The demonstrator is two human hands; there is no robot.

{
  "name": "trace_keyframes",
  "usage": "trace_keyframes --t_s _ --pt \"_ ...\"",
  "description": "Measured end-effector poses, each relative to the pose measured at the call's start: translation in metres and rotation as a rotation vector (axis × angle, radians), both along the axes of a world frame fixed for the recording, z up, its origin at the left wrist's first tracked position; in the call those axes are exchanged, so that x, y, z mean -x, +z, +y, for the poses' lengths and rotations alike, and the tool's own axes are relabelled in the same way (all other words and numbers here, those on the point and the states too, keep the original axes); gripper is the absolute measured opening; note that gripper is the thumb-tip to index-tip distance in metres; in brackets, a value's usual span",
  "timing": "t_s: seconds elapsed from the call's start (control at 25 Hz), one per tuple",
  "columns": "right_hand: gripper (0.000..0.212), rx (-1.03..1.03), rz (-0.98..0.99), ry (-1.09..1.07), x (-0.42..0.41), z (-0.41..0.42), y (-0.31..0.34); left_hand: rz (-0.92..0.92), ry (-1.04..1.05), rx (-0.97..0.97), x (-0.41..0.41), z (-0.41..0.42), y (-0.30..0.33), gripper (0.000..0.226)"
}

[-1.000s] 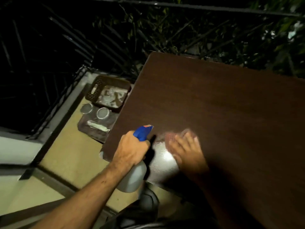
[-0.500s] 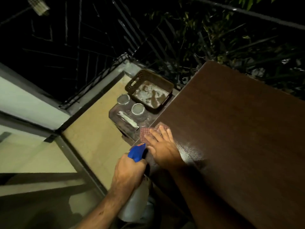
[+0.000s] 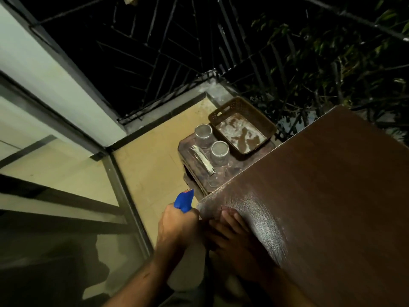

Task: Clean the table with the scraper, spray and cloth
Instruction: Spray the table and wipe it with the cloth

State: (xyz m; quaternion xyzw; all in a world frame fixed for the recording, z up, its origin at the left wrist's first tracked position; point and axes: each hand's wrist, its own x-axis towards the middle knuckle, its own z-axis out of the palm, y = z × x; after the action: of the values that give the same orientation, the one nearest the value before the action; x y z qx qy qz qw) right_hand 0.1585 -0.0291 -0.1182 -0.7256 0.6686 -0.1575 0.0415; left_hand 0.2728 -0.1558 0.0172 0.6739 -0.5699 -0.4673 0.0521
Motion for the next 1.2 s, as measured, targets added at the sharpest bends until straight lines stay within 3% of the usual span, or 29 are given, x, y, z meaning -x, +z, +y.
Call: trace_keyframes --t_s 0.12,0.28,0.6,0.92,1.04,1.2 --pt "0.047 0.024 -0.072 -0.046 0.0 -0.04 -0.003 -0.031 -0.008 0.034 0.004 -0.002 -0.002 0.015" --pt "0.043 -0.109 -0.137 -0.167 -0.006 -0.09 0.005 -0.04 0.027 0.044 0.008 0.0 0.01 0.013" --pt "0.039 0.044 -0.107 -0.076 -0.013 0.012 -0.009 -0.066 0.06 0.066 0.001 -0.006 0.013 0.026" --pt "0.063 -0.244 -0.093 -0.17 -0.007 -0.07 0.01 -0.121 -0.006 0.075 -0.004 0.001 0.006 0.022" --pt "0.057 -0.204 -0.052 -0.11 -0.009 -0.04 0.011 -0.132 -0.099 0.115 0.001 0.003 0.008 0.028" --pt "0.044 -0.051 -0.05 -0.05 -0.008 0.069 -0.013 -0.114 -0.141 0.13 0.021 0.011 0.011 0.021"
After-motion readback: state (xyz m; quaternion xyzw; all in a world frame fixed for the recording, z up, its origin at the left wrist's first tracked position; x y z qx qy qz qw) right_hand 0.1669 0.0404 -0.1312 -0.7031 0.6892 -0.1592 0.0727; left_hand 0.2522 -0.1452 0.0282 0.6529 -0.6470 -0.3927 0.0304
